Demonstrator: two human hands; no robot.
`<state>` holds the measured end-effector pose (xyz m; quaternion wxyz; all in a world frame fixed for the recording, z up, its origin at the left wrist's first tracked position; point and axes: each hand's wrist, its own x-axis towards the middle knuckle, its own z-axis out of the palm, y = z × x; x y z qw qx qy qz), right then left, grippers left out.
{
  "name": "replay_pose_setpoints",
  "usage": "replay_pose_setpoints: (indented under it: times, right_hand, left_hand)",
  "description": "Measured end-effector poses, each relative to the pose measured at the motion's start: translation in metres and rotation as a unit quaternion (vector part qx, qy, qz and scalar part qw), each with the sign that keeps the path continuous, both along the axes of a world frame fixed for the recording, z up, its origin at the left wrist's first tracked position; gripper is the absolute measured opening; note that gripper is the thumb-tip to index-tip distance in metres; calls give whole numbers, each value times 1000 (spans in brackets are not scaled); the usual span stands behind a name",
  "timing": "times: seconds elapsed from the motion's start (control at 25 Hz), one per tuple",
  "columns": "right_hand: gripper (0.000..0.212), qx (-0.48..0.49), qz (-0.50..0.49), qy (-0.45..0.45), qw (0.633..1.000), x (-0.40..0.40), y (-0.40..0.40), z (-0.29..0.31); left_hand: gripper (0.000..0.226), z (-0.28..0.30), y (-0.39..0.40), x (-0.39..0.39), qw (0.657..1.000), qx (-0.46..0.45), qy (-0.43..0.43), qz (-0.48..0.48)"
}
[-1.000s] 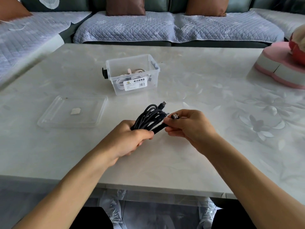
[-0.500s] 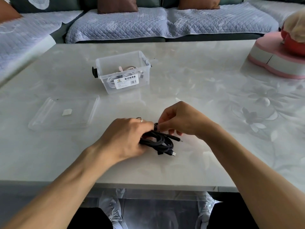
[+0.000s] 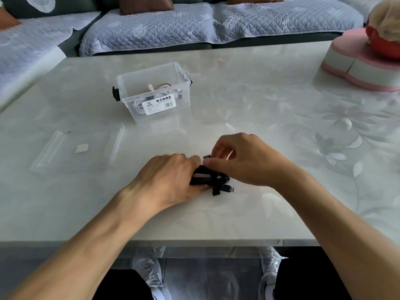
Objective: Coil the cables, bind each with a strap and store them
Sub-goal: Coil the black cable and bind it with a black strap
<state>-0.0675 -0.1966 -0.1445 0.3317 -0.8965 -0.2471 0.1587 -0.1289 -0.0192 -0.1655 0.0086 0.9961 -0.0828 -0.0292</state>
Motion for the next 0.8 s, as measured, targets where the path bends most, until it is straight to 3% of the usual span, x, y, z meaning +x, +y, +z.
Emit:
replay_pose_setpoints:
  times: [0.24, 0.44, 0.6, 0.72, 0.8]
  right_hand:
    - [29, 64, 82, 6, 995, -8, -23, -2]
    - [21, 75, 105, -57, 990, -1, -33, -10]
    - [22, 49, 147, -114, 981, 2, -36, -11]
    - [24, 26, 171, -133, 976, 4, -40, -10]
    - [25, 16, 187, -145, 971, 5, -45, -13]
  left_hand:
    - [47, 0, -6, -5, 999, -9, -35, 24]
    - [73, -1, -11, -5, 984, -169, -9, 59]
    - [64, -2, -8, -6, 972, -228, 26, 44]
    - [59, -1, -6, -10, 972, -230, 43, 27]
    - [62, 0, -8, -14, 982, -182, 38, 4]
